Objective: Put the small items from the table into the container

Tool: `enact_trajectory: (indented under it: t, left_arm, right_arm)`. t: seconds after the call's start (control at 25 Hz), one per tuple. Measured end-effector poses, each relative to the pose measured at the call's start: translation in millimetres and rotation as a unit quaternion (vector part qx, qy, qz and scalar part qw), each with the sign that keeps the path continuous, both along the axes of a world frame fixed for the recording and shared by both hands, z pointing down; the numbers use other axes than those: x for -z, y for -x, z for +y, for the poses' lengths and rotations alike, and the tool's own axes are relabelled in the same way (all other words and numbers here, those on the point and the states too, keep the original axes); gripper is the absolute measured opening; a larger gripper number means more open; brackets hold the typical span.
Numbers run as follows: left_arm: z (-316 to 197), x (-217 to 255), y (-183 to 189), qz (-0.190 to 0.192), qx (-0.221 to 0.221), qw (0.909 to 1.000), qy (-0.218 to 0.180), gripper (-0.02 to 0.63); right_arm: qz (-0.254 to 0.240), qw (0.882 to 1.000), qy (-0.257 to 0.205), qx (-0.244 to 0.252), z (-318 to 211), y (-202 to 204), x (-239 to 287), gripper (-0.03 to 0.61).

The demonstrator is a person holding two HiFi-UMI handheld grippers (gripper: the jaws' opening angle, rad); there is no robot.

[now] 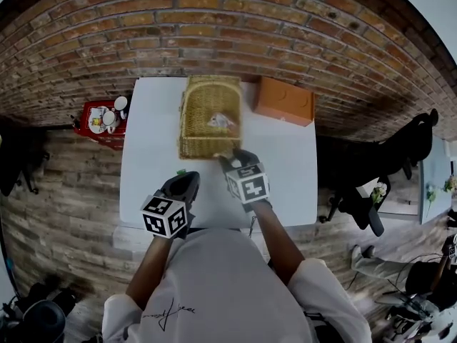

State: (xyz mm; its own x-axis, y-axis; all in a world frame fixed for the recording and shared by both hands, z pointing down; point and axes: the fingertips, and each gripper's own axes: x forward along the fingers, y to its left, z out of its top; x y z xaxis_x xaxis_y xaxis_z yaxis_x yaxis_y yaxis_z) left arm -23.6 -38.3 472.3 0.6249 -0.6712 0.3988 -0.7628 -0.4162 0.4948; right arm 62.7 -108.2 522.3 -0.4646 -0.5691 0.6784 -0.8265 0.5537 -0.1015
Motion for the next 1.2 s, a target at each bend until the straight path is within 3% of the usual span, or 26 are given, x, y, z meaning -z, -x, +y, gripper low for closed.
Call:
enact_trajectory:
  t: [1.2]
  left_arm:
    - [-10,-8,5,0.005,0.004,0.9998,0.019,0.009]
  right_arm:
    - [0.031,0.999,0.026,-0.005,-26,5,-37,0.187]
